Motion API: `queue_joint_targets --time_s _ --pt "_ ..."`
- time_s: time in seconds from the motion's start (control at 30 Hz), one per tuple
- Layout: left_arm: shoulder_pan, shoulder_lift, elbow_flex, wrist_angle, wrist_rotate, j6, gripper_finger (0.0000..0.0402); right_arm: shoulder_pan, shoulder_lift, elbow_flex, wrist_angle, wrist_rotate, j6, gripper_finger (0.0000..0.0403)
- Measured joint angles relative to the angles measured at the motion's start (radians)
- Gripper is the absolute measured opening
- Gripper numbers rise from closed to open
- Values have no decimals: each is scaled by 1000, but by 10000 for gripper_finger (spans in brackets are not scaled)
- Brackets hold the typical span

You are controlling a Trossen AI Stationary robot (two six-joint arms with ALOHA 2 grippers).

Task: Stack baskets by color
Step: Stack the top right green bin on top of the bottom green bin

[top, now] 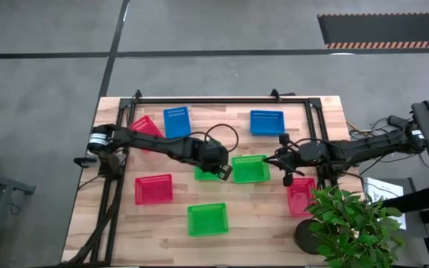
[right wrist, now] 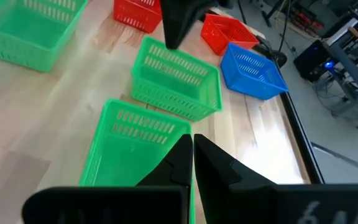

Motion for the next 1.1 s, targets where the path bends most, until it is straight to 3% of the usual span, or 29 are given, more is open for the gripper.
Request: queue_joint_targets --time_s 0.23,0.47,0.73,0.9,1.1 --pt "27 21 -2 136 105 80 0 0 -57 0 -49 0 -3 9" --pt "12 21 -1 336 153 406 12 0 -109 0 -70 0 -16 9" --pt "-30 24 -5 511 134 613 104 0 -129 0 -90 0 -8 9" --pt "-73 24 -6 638 47 851 168 0 -131 0 -90 0 -1 9" --pt "-81 31 -18 734 -3 873 181 0 -132 0 -79 0 9 9"
